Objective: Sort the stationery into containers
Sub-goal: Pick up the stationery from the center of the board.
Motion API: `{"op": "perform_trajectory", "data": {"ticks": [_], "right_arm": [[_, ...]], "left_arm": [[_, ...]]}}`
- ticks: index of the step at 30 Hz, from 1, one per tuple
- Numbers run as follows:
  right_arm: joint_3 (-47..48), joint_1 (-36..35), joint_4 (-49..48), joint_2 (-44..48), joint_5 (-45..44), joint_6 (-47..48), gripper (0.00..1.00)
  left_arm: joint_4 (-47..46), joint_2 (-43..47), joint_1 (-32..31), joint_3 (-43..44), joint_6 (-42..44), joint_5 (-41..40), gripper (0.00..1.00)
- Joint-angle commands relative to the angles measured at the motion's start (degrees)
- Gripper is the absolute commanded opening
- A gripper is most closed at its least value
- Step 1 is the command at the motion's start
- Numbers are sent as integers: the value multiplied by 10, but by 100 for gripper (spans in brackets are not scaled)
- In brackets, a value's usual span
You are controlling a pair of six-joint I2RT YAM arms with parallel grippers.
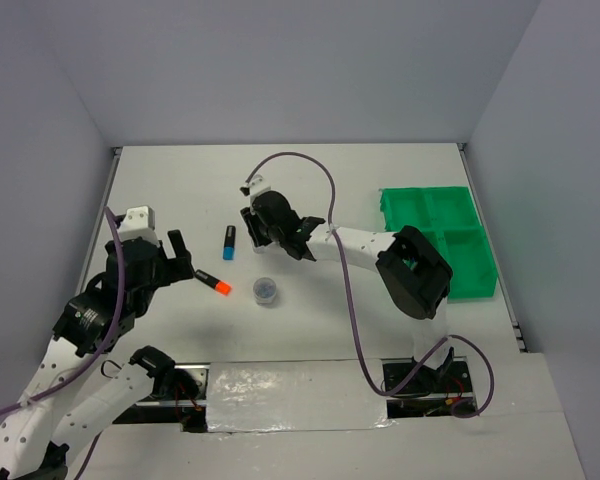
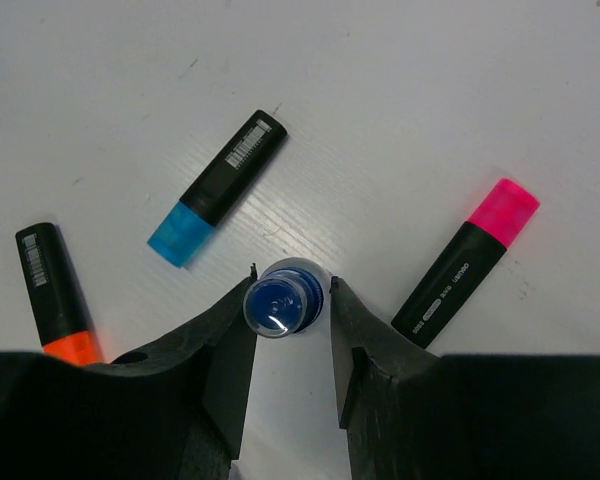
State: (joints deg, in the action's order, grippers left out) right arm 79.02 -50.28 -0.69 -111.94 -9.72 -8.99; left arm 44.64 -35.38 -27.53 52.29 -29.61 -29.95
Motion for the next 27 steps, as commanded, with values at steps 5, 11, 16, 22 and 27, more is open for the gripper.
{"op": "perform_trajectory", "data": {"ticks": [5,11,16,22,27], "right_arm": [[18,-6,-45,-9,-29,23,38],[-26,-6,-87,34,-11,27,7],[-88,10,-132,149,-14,27,6],[-124,99,-80,252,-65,46,5],[-147,209,-56,305,-116,55,5]], "left_arm": [[-31,-8,1,-3,24,24,99],[-32,-8,1,-3,24,24,99],[-31,-7,1,-3,24,24,99],[-31,3,1,-3,24,23,99],[-32,9,1,-4,24,24,99]]}}
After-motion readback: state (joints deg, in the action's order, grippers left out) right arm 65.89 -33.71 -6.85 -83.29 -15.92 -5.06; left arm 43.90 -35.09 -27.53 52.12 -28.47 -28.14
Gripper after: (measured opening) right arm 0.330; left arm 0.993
